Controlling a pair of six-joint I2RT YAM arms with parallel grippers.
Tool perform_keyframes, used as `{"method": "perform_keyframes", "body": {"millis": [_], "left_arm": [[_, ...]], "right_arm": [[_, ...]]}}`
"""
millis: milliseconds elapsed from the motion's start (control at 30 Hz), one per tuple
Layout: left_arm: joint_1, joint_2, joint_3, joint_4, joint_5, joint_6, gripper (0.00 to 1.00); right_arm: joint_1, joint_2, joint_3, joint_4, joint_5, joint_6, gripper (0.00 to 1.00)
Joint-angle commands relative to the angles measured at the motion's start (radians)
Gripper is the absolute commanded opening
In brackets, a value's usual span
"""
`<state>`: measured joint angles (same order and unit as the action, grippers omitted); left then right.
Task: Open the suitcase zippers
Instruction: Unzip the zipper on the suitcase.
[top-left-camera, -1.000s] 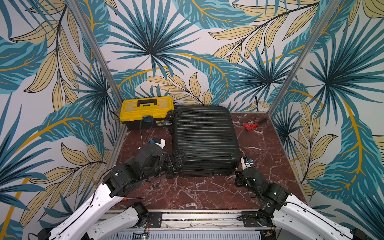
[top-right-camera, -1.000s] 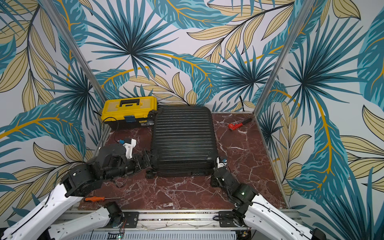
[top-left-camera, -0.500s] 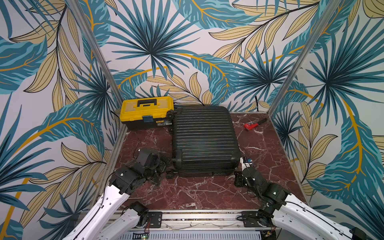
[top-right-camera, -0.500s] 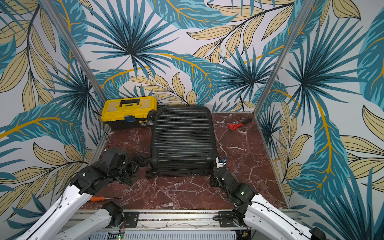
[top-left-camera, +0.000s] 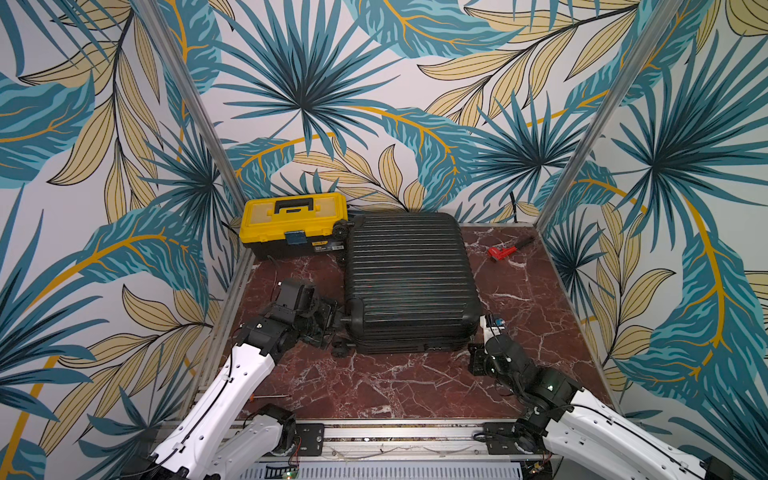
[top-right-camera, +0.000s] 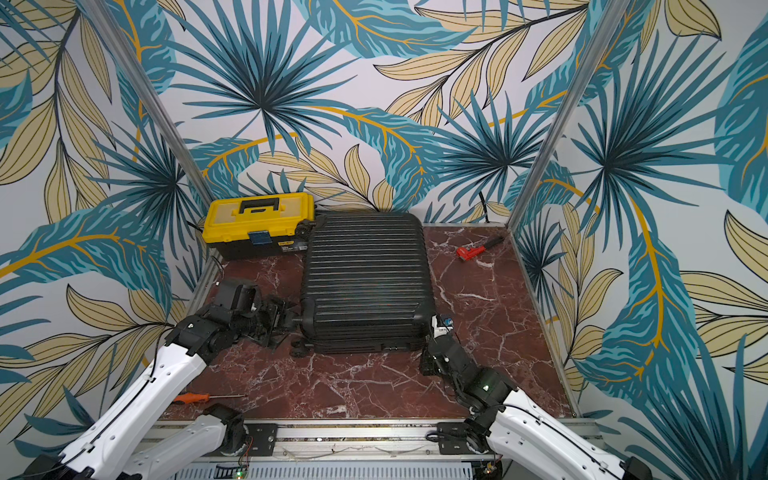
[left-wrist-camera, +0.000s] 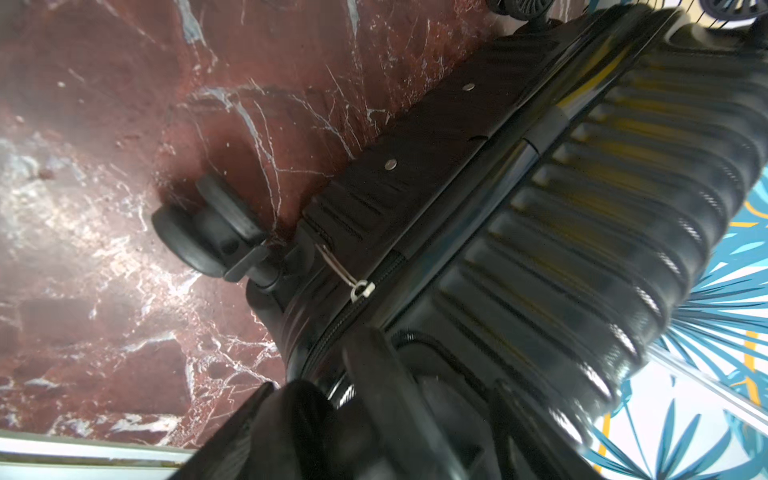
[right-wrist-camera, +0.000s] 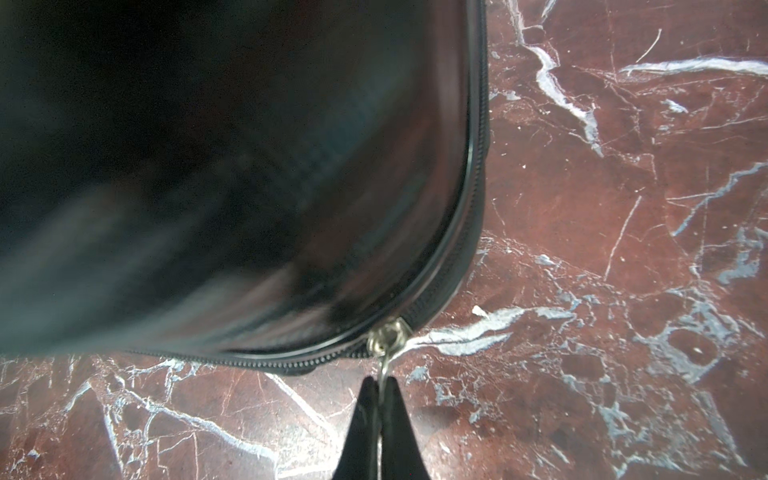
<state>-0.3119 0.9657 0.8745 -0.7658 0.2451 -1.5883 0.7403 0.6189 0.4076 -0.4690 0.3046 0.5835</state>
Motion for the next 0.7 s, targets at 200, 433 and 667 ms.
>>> {"method": "perform_keyframes", "body": {"millis": [200,433,667], "left_arm": [[0.037,-0.014,-0.041,0.049,0.016,0.034,0.45],[0.123,-0.062,-0.100,0.043,0.058,0.081,0.27],[0.180,-0.076,-0.091,-0.027,0.070,0.179,0.25]], "right_arm": [[0.003,-0.017,-0.033,-0.014,0.060,0.033,0.00],[0.002,-0.056,-0.043,-0.031,0.139,0.043,0.00],[-0.009,-0.021,-0.024,0.018,0.151,-0.004,0.00]]}}
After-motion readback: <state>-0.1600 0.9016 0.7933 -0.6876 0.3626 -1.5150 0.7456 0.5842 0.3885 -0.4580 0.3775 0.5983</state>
